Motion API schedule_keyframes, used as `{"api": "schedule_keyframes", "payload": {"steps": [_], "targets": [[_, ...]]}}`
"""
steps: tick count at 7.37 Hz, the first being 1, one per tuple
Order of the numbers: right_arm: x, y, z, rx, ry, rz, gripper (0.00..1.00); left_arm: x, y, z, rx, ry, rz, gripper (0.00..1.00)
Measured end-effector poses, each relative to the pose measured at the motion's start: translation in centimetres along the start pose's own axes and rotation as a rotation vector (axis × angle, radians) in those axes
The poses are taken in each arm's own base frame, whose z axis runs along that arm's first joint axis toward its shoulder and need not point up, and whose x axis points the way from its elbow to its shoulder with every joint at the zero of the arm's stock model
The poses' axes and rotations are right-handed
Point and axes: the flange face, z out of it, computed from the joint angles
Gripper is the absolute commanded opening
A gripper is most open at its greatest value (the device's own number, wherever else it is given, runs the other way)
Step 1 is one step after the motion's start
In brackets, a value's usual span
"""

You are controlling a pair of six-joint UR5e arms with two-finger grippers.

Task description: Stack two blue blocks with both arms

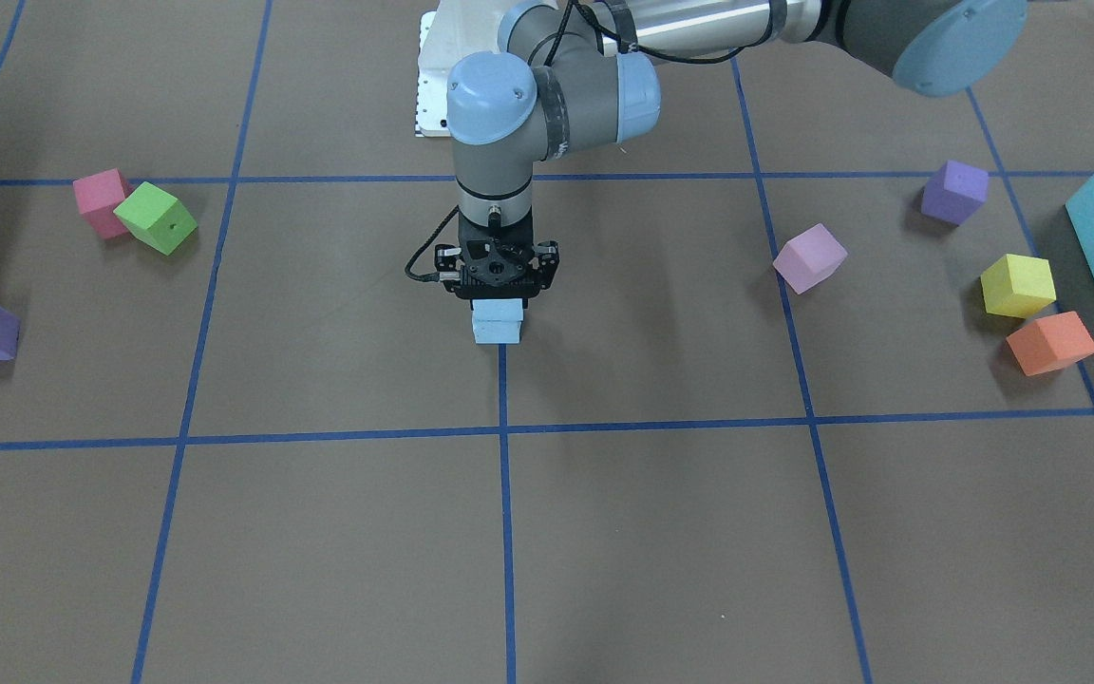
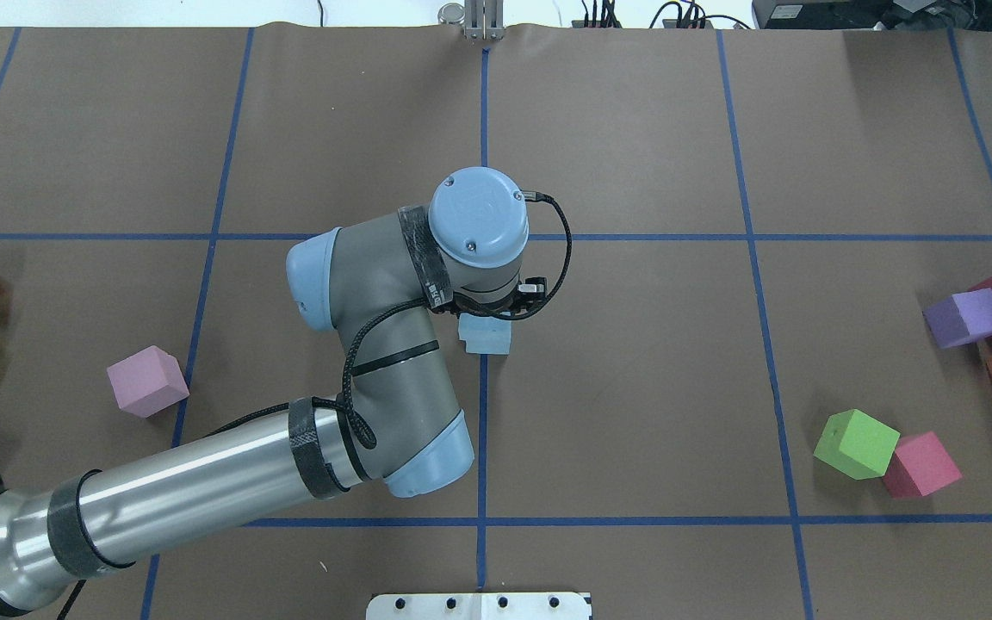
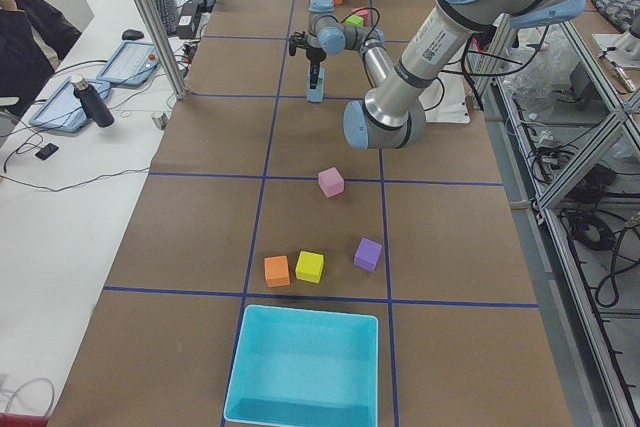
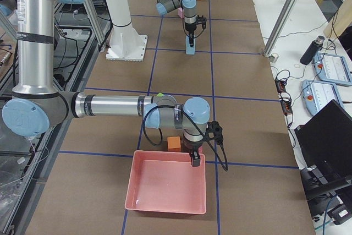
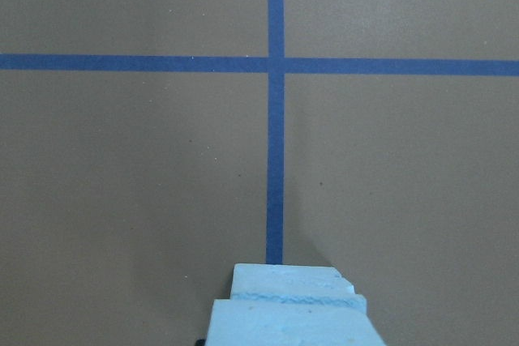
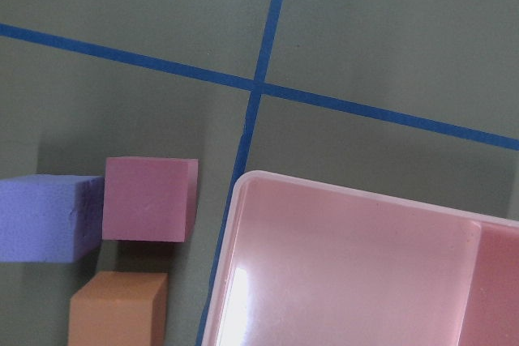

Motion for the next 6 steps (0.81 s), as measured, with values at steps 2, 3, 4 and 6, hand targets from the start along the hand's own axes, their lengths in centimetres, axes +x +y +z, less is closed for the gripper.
{"api": "schedule_keyframes", "payload": {"steps": [2, 3, 4, 6], "targets": [[0.0, 0.0, 0.0, -0.001, 0.0, 0.0, 1.0, 0.1, 0.0, -0.2, 0.007, 0.017, 0.004, 0.98], [0.0, 0.0, 0.0, 0.0, 0.0, 0.001, 1.0, 0.1, -0.4, -0.8, 0.015, 0.028, 0.002, 0.98], [0.0, 0.0, 0.0, 0.0, 0.0, 0.001, 1.0, -0.2, -1.4, -2.2, 0.028, 0.046, -0.004, 0.98], [0.0, 0.0, 0.0, 0.001, 0.0, -0.001, 1.0, -2.3, -5.2, -6.2, 0.021, 0.097, -0.033, 0.98]]}}
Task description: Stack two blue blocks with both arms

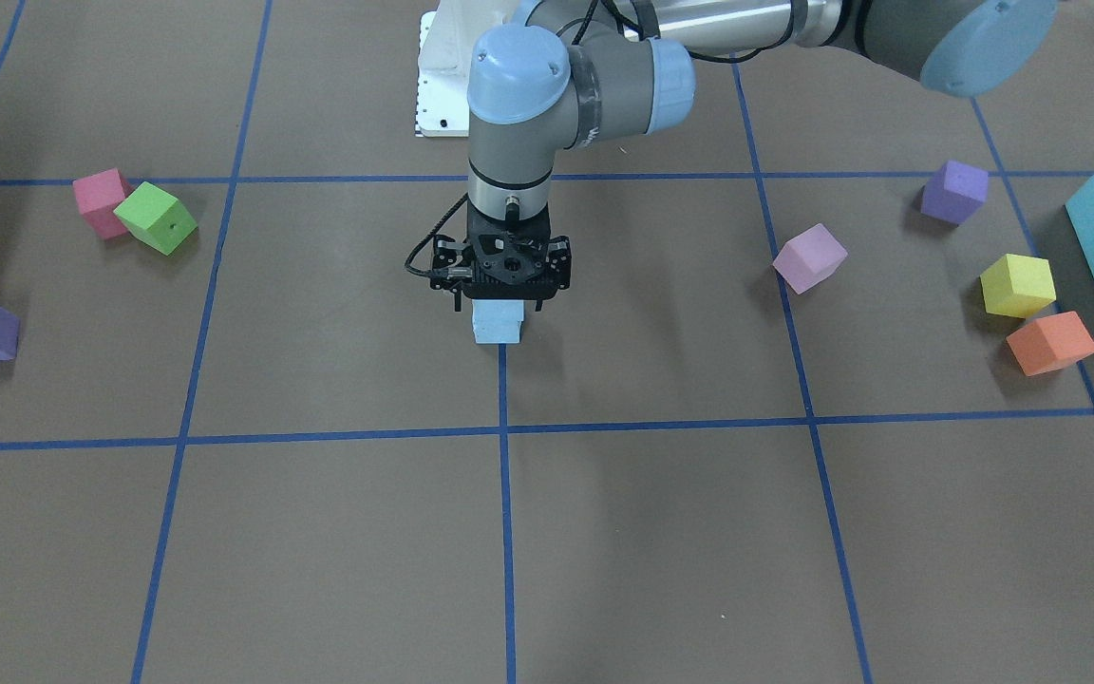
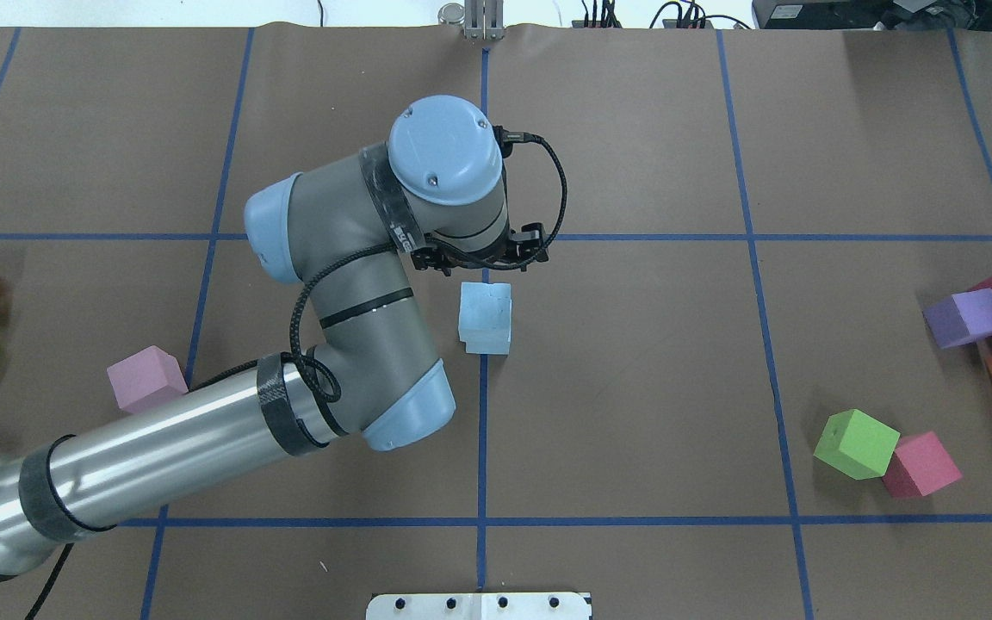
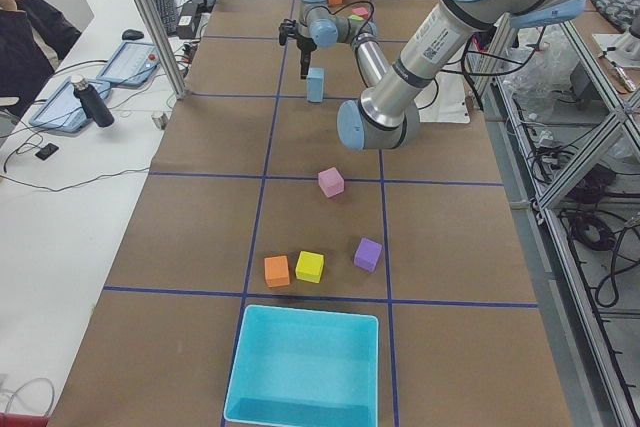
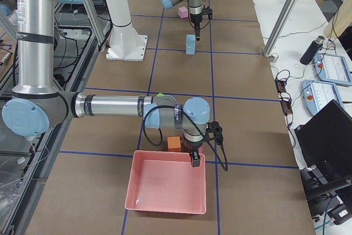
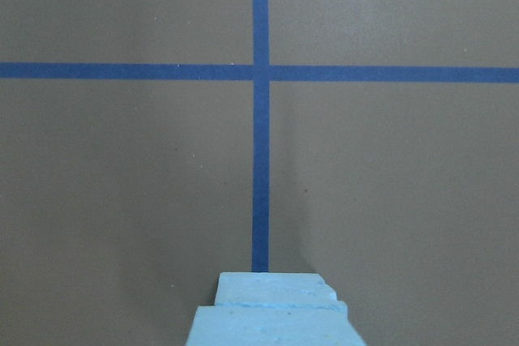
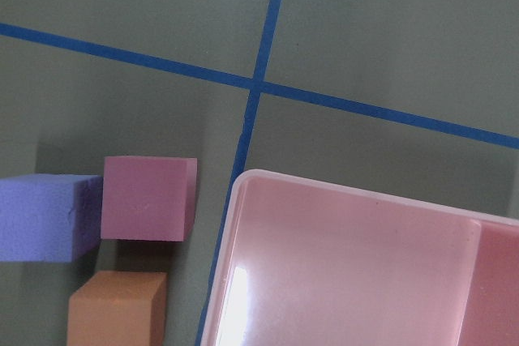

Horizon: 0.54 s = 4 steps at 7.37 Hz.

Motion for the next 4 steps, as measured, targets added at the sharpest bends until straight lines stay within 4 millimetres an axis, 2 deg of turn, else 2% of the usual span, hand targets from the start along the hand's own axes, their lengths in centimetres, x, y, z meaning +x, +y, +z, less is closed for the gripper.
{"api": "schedule_keyframes", "payload": {"steps": [1, 2, 4], "targets": [[0.0, 0.0, 0.0, 0.0, 0.0, 0.0, 1.0, -2.1, -2.1, -1.8, -0.02, 0.023, 0.01, 0.98], [0.0, 0.0, 0.0, 0.0, 0.001, -0.002, 1.0, -5.9, -3.3, -2.8, -0.031, 0.03, 0.054, 0.98], [0.1, 0.1, 0.1, -0.002, 0.004, -0.011, 1.0, -16.2, -4.9, -3.5, -0.041, 0.001, 0.187, 0.97]]}}
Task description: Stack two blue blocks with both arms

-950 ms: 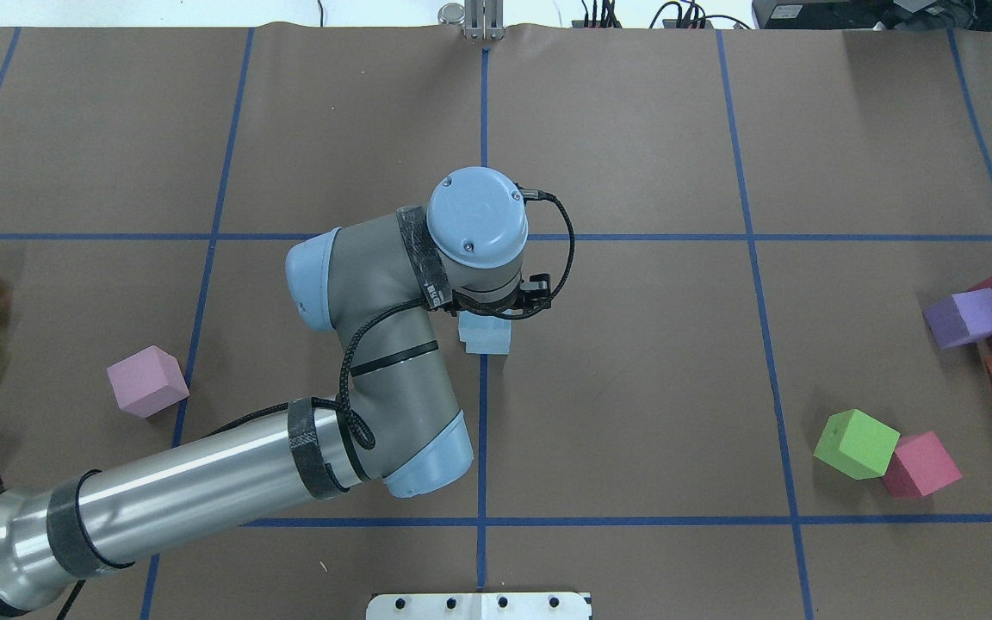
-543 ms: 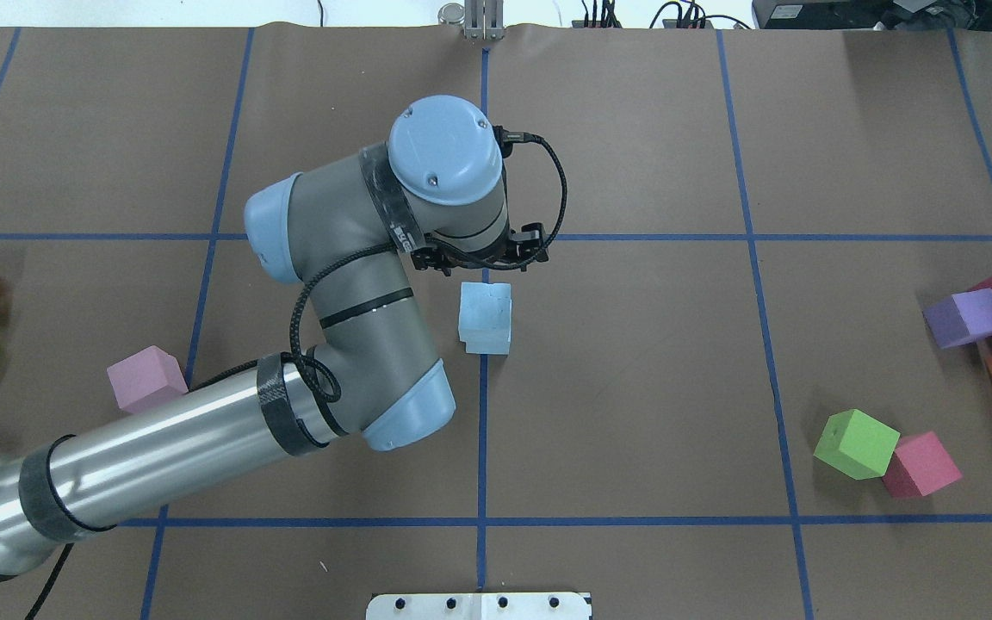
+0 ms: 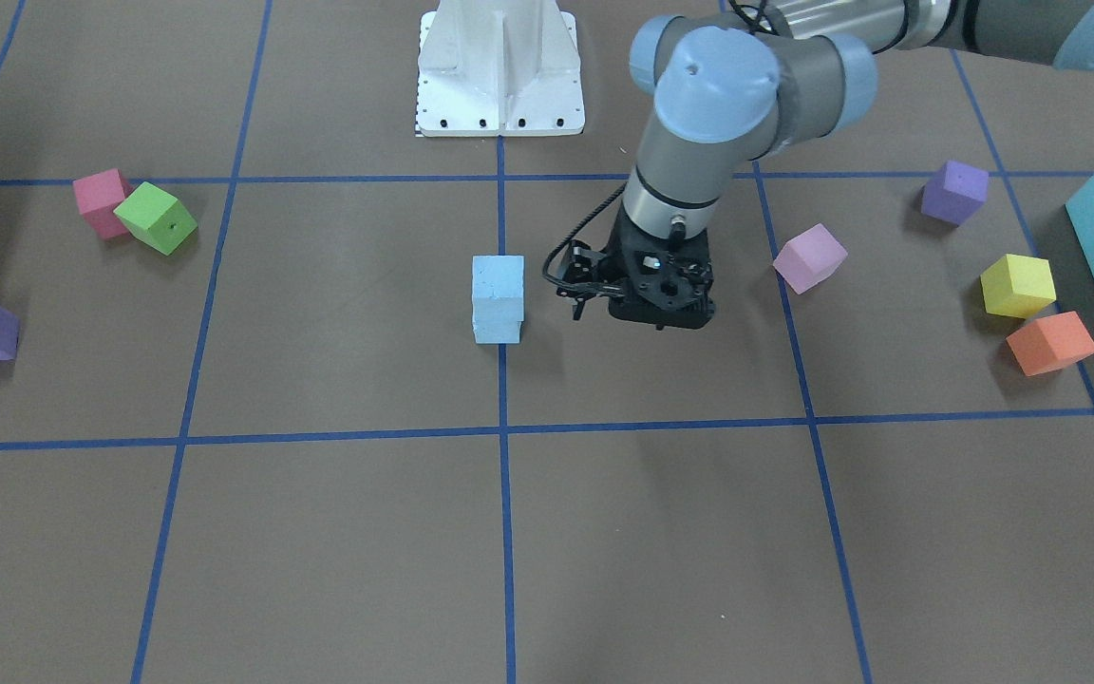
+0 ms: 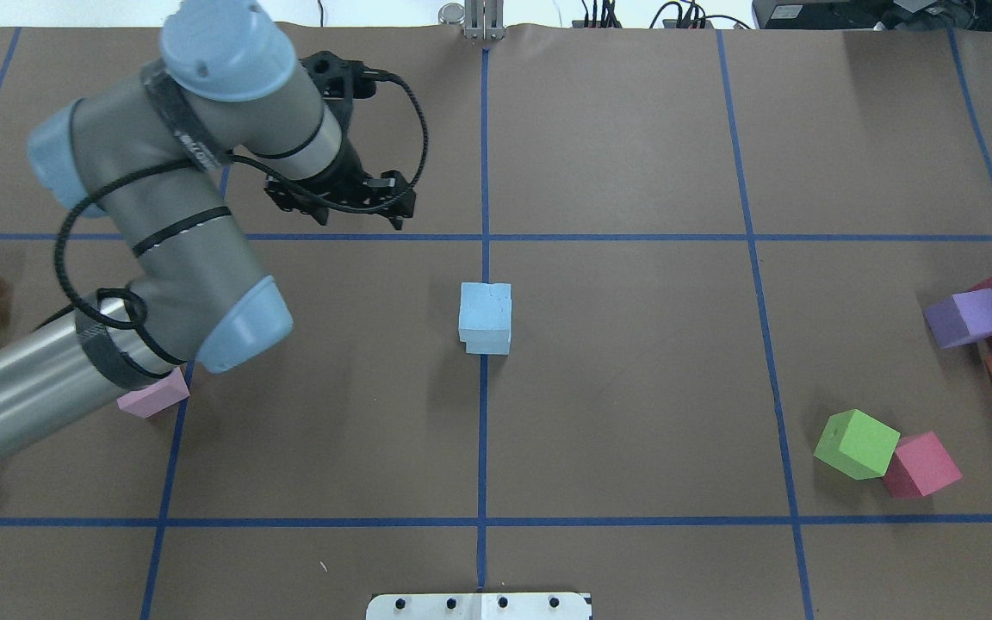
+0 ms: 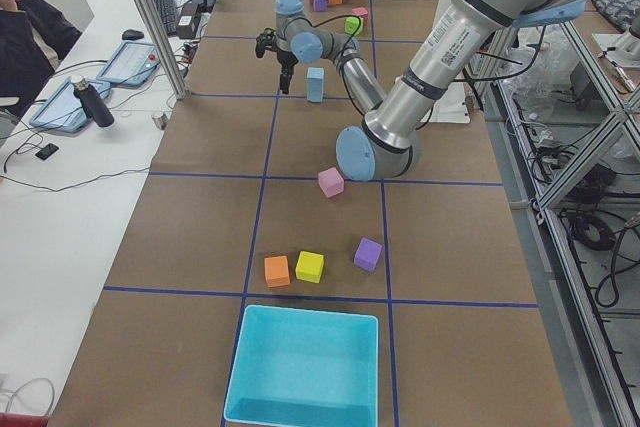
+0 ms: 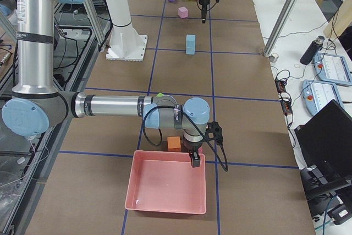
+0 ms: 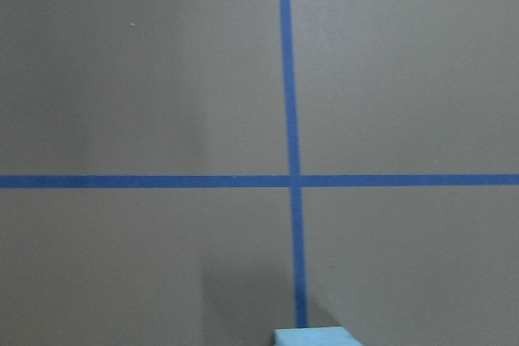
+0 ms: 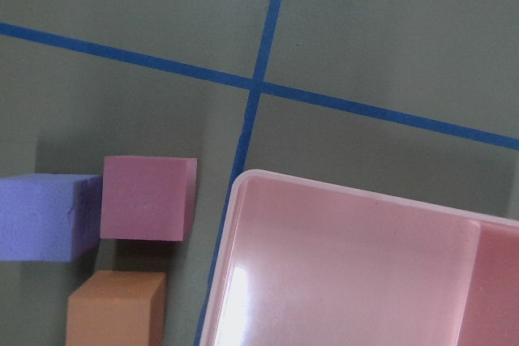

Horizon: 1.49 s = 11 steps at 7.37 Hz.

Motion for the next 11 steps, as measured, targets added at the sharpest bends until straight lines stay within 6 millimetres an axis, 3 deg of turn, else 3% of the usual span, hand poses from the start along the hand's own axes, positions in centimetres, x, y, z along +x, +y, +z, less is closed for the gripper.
{"api": "schedule_keyframes", "payload": {"steps": [2, 4, 8, 9, 10, 11], "targets": [[0.1, 0.4, 0.3, -0.005, -0.003, 0.005, 1.0, -12.4, -0.3, -1.1, -0.046, -0.03, 0.13, 0.98], [0.2, 0.8, 0.5, -0.011, -0.005, 0.022, 1.0, -27.0, 0.2, -3.8, -0.085, -0.05, 0.218, 0.98], [0.2, 0.8, 0.6, -0.013, -0.007, 0.03, 1.0, -55.3, 6.0, -9.1, -0.13, -0.16, 0.332, 0.98], [0.2, 0.8, 0.6, -0.013, -0.008, 0.03, 1.0, -60.8, 7.7, -9.7, -0.149, -0.184, 0.319, 0.98], [0.2, 0.8, 0.6, -0.013, -0.008, 0.03, 1.0, -63.6, 8.6, -10.4, -0.154, -0.192, 0.299, 0.98], [0.2, 0.8, 0.6, -0.013, -0.008, 0.03, 1.0, -64.2, 9.1, -11.1, -0.15, -0.194, 0.288, 0.98]]}}
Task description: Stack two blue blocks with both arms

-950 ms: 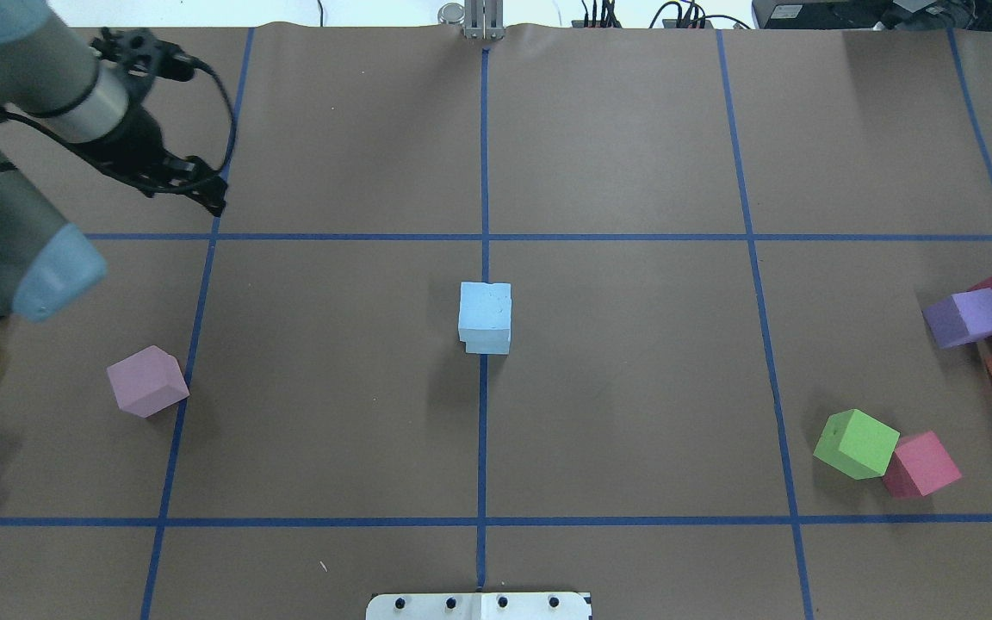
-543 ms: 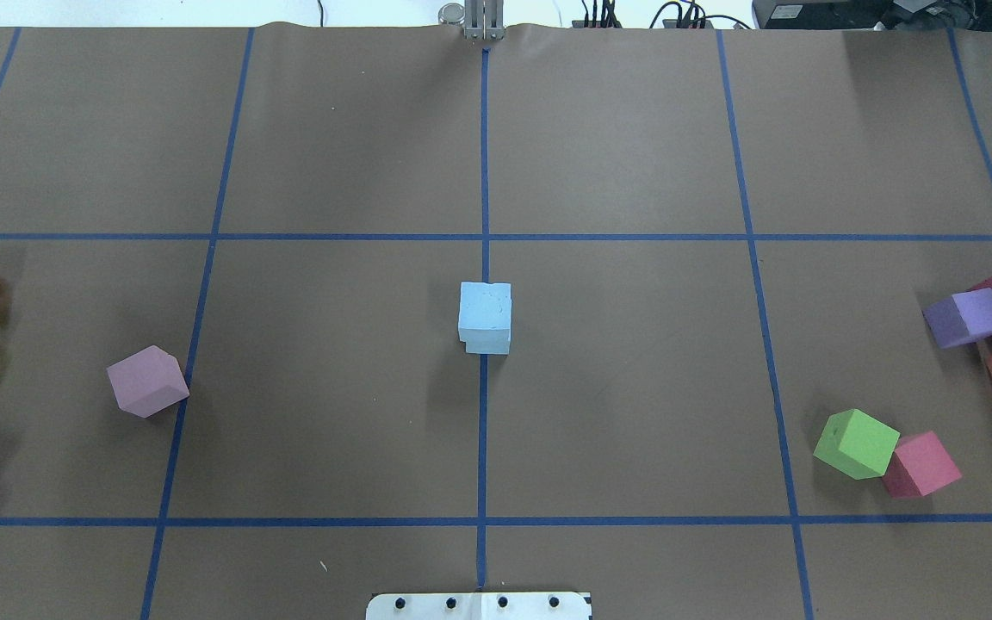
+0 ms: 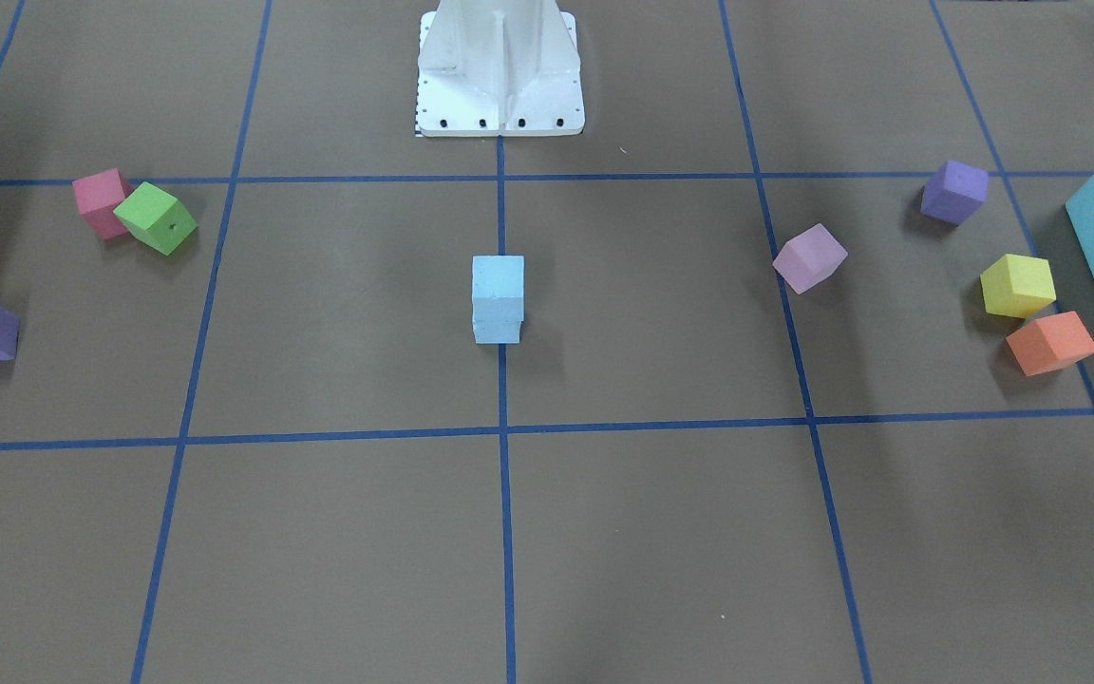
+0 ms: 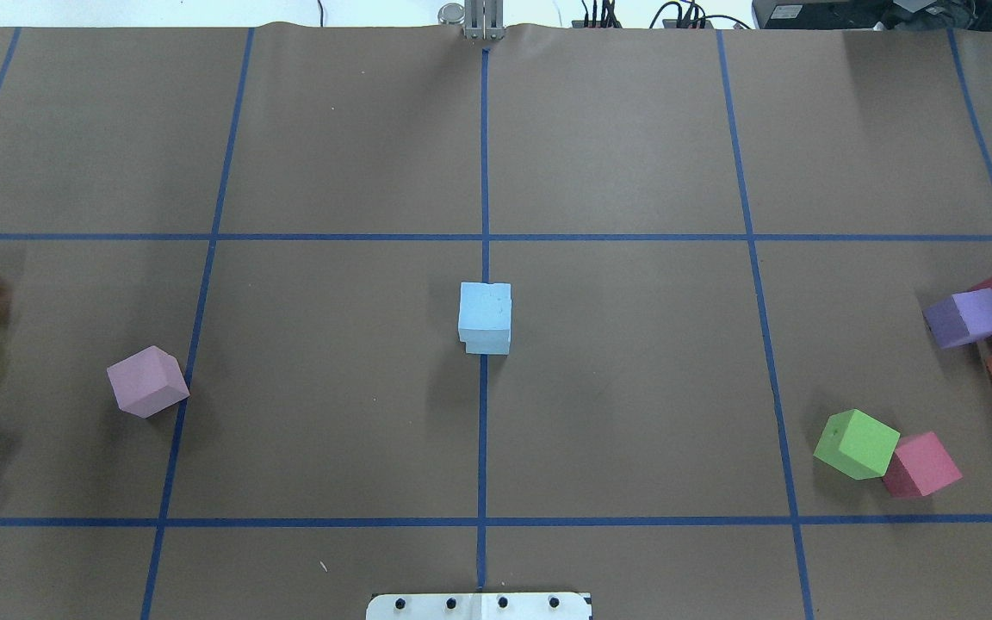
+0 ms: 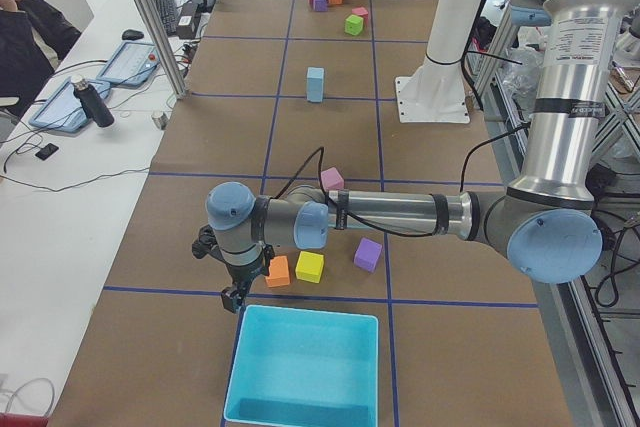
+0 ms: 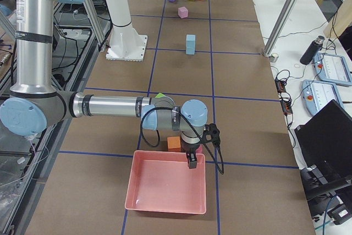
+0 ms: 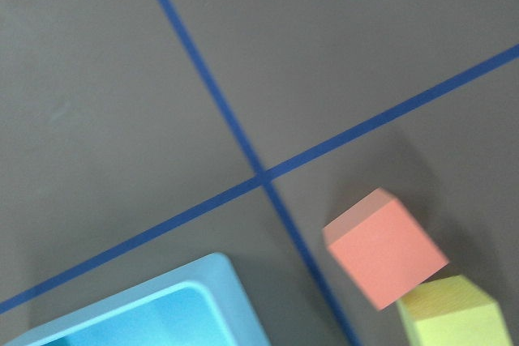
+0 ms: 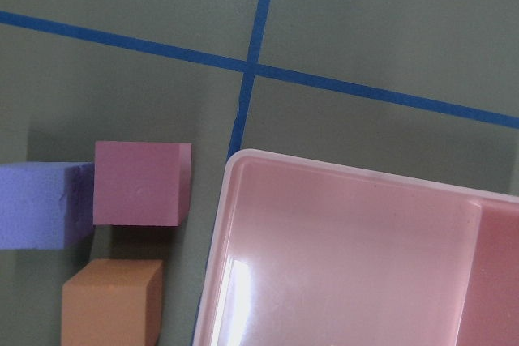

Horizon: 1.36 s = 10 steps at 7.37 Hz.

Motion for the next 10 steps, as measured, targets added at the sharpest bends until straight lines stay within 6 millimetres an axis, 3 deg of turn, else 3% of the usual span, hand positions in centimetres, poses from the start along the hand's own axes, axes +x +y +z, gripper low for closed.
{"api": "schedule_keyframes", "payload": {"steps": [6, 10], "targets": [[-0.1, 0.0, -0.1, 0.001, 0.0, 0.001, 1.0, 2.1, -0.4, -2.4, 0.075, 0.072, -0.154, 0.98], [-0.1, 0.0, -0.1, 0.001, -0.001, 0.002, 1.0, 2.0, 0.9, -1.7, 0.07, 0.077, -0.165, 0.98]]}}
